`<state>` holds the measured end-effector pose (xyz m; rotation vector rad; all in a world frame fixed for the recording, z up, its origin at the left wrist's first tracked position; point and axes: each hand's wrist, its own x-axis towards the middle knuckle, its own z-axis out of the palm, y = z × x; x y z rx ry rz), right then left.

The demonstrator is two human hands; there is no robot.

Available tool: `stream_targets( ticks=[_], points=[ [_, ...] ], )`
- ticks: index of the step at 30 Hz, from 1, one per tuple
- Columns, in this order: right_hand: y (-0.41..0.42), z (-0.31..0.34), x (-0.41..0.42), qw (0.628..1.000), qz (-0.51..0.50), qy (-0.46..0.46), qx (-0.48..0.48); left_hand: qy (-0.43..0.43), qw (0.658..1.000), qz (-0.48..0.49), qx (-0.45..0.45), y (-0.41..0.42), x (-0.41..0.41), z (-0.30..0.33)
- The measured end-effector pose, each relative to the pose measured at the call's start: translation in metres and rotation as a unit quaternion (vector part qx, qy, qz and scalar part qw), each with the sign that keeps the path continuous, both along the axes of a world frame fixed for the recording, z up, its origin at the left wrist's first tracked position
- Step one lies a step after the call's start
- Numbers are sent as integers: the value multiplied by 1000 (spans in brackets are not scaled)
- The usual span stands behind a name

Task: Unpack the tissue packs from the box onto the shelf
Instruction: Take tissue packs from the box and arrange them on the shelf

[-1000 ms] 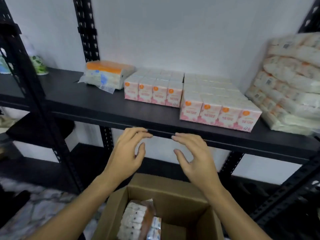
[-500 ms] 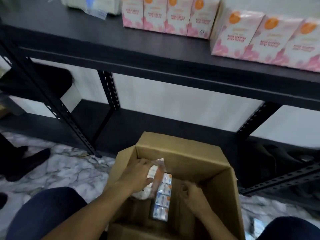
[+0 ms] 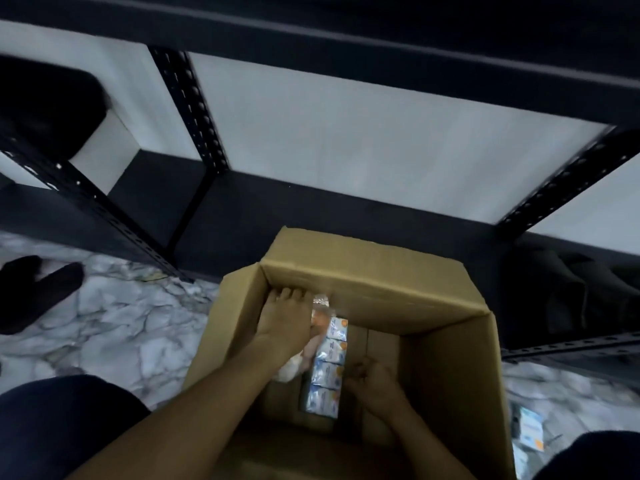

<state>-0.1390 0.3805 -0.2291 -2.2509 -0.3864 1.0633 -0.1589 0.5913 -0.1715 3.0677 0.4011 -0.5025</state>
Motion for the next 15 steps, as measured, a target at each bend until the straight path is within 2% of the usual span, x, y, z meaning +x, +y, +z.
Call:
stream_targets(
  ticks=[3, 10, 15],
  points=[
    [-2, -3, 3, 999, -36, 18, 6, 25, 1000, 5, 15, 0, 2, -7],
    [-3, -13, 9, 999, -49, 11, 14, 29, 999, 1, 34, -9, 0, 0],
    [-7, -22, 9, 997, -68, 38, 26, -27, 1000, -4, -1, -13, -10, 27]
  ],
)
